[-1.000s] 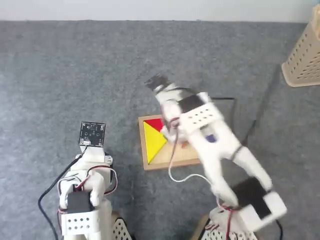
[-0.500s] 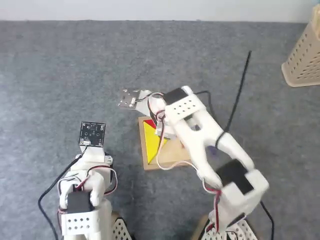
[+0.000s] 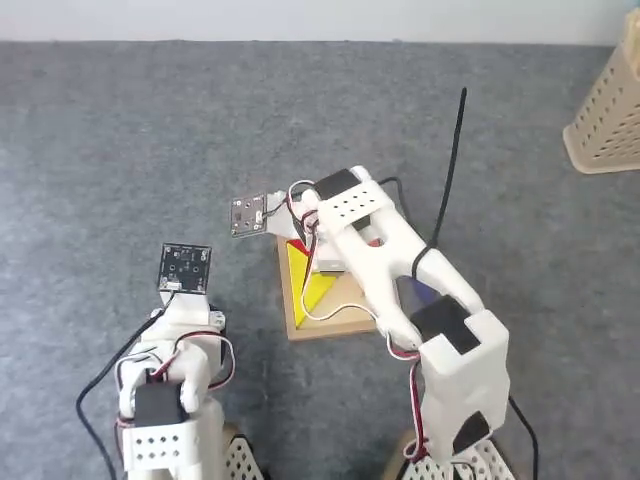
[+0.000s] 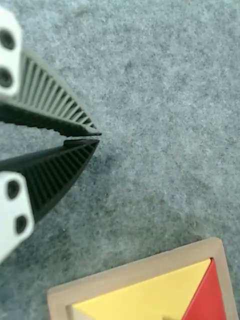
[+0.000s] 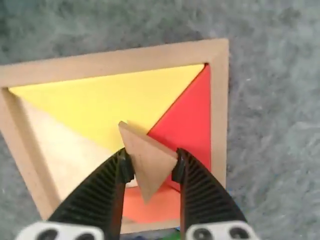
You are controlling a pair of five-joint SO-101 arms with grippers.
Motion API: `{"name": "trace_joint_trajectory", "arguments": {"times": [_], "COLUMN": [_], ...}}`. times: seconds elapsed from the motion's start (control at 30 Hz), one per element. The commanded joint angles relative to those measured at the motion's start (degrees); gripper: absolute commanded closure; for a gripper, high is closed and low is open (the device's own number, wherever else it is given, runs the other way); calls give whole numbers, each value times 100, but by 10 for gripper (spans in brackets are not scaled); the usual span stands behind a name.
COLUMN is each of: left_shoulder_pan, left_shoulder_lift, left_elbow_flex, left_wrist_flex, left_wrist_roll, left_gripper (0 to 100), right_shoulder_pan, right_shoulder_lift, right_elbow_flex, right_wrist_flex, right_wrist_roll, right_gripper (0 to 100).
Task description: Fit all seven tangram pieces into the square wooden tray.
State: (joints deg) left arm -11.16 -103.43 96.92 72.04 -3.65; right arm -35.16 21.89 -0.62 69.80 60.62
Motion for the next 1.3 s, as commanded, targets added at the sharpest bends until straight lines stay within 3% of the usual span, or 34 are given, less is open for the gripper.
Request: {"name": "trace_joint_trajectory", "arguments": {"times": [0.0, 0.37, 0.63, 0.87, 1.07, 1.27], "left_shoulder_pan": [0, 0, 0, 0, 0, 0], "left_shoulder_lift": [-105, -105, -105, -105, -105, -105], "left_elbow_flex": [-40, -40, -40, -40, -40, -40], "left_wrist_flex": [35, 35, 35, 35, 35, 35], "left_wrist_roll": [-26, -26, -26, -26, -26, -26], "left_gripper": [988, 988, 988, 988, 988, 988], "right_shoulder_pan": [-40, -40, -31, 163, 382, 681], "right_shoulder_lift": [-101, -101, -127, -154, -593, -1516], "right_elbow_flex": [-316, -334, -334, -378, -888, -1011], "right_wrist_flex": [84, 330, 330, 330, 716, 637], "right_wrist_roll": [114, 114, -9, -53, -1319, -2664], "right_gripper": [977, 976, 793, 853, 991, 991]}}
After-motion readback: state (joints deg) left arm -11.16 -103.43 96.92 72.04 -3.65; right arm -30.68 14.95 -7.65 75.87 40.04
